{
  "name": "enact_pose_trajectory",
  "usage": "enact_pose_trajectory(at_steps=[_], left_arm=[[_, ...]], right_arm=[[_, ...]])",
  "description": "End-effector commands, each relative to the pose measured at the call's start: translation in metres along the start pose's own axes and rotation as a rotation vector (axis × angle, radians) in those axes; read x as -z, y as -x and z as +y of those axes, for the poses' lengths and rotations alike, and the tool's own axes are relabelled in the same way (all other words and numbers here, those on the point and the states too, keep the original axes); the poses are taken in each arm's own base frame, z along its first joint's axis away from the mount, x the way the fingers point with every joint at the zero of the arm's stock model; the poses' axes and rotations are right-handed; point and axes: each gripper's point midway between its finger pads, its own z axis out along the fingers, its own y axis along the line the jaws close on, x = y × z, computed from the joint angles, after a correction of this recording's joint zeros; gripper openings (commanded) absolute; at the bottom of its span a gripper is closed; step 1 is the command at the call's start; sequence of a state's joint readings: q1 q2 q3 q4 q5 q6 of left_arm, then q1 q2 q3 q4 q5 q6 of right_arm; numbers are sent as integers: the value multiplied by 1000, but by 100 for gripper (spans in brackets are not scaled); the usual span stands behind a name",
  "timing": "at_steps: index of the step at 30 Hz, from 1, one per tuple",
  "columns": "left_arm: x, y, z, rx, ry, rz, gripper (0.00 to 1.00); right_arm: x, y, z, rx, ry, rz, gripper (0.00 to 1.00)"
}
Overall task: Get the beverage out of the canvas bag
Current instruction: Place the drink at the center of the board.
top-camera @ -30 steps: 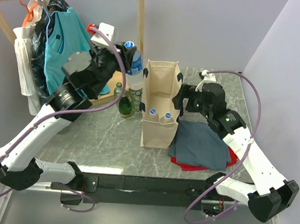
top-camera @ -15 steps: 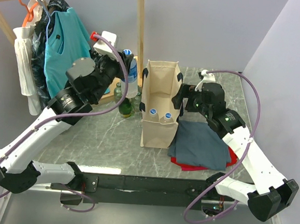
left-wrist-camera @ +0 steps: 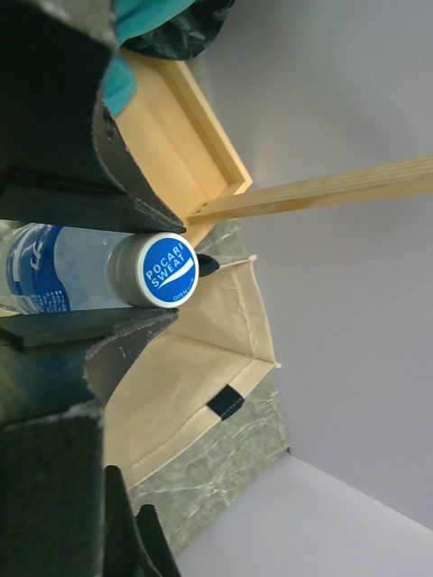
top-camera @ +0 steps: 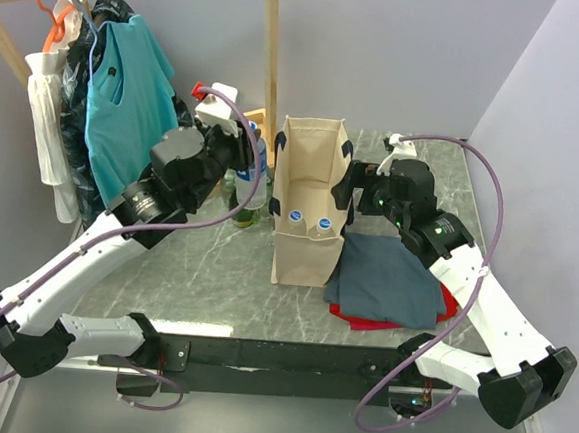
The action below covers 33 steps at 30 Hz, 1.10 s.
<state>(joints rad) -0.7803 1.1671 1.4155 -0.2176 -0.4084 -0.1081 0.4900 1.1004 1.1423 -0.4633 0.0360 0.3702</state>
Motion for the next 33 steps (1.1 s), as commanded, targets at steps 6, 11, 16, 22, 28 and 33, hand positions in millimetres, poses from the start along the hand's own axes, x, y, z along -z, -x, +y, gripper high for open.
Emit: enact_pose_trajectory(at_steps=[6, 11, 16, 22, 28, 33], left_arm=[[13, 37, -5, 160, -39, -149, 1], [9, 21, -2, 154, -21, -124, 1], [6, 1, -5, 148, -31, -94, 1], [6, -13, -5, 150, -34, -81, 1], [10, -31, -2, 145, -34, -55, 1], [13, -45, -1, 158, -37, -68, 1]], right_arm=[[11, 23, 7, -2, 40, -96, 100], [7, 19, 9, 2, 44, -66, 100], [7, 21, 8, 4, 37, -73, 100], [4, 18, 7, 6, 33, -60, 100], [3, 15, 6, 7, 28, -54, 100], [6, 18, 1, -1, 7, -76, 100]])
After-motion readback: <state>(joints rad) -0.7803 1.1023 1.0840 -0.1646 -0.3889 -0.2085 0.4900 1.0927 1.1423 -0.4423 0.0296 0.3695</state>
